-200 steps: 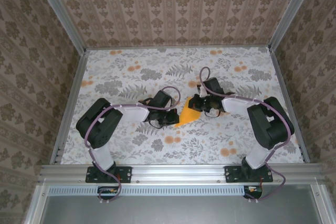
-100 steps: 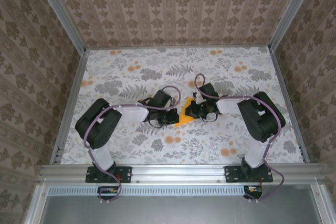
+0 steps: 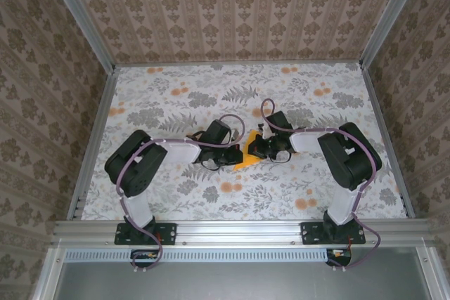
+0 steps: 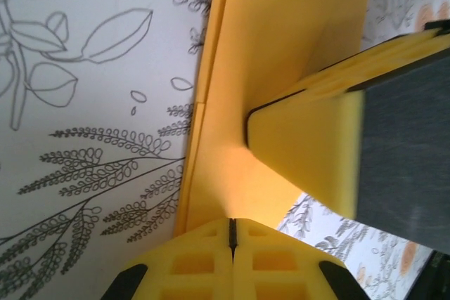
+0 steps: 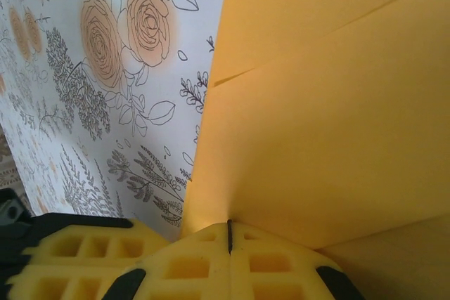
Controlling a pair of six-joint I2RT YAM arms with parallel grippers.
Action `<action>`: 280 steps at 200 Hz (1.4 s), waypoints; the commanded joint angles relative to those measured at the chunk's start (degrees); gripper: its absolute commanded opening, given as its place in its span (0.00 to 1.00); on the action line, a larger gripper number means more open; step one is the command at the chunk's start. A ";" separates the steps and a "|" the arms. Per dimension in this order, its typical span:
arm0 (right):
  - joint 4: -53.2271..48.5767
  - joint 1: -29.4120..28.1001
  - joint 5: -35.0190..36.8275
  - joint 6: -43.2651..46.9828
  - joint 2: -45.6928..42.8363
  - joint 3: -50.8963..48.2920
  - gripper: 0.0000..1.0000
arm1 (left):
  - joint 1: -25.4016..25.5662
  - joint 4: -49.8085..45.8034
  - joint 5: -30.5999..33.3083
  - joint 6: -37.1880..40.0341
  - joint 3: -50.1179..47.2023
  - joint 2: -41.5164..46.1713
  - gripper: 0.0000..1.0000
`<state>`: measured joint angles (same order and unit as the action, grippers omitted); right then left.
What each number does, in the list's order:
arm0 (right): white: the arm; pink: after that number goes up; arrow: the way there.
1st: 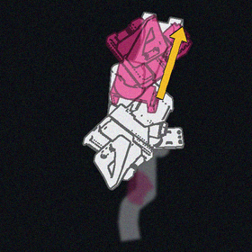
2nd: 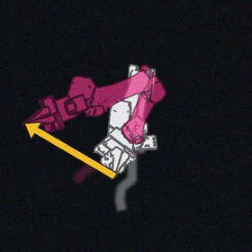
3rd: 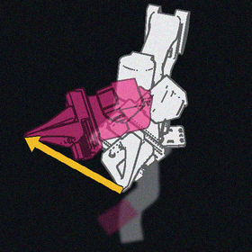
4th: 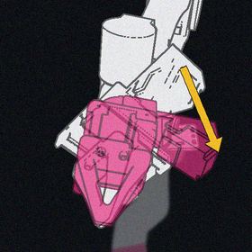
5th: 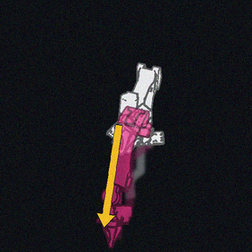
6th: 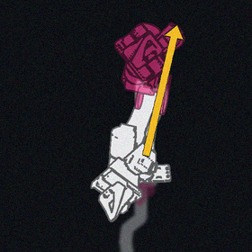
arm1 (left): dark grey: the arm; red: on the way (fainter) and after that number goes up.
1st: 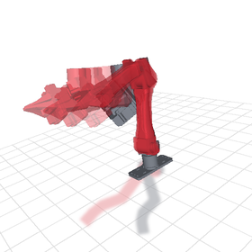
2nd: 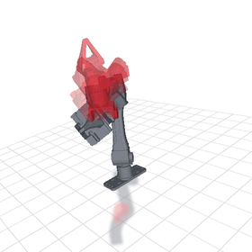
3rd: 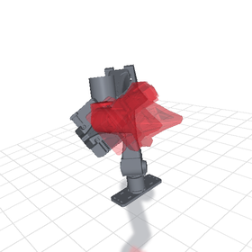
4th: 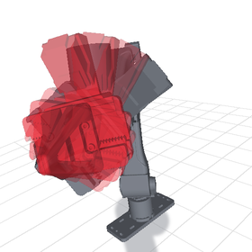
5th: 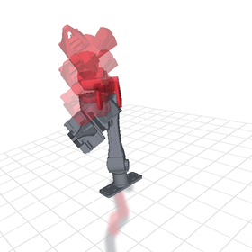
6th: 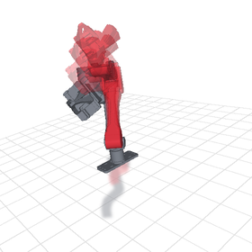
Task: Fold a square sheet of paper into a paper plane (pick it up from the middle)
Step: Fourth fold the wing at the center of the table.
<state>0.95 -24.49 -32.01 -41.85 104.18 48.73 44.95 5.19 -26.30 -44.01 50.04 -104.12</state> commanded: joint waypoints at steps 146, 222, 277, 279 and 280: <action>-9.35 0.41 5.19 2.02 4.34 1.24 0.04 | -2.67 -7.42 -6.15 12.95 -10.86 4.26 0.00; -11.23 0.36 5.97 2.64 3.83 2.52 0.04 | -2.15 -13.68 -4.35 14.69 -13.07 9.43 0.00; -11.21 0.41 1.75 1.75 -1.02 5.37 0.07 | -2.33 -12.87 -2.95 12.80 -8.65 14.38 0.02; -11.21 0.41 1.70 1.63 -1.51 5.47 0.07 | -2.39 -12.71 -2.81 12.74 -8.40 14.73 0.02; -11.26 0.41 1.69 1.57 -1.74 5.61 0.07 | -2.40 -12.56 -2.75 12.60 -8.35 14.82 0.02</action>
<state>-6.07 -24.58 -32.77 -40.25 105.45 52.80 42.33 -4.82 -30.52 -30.63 39.46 -92.47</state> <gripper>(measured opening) 0.064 0.059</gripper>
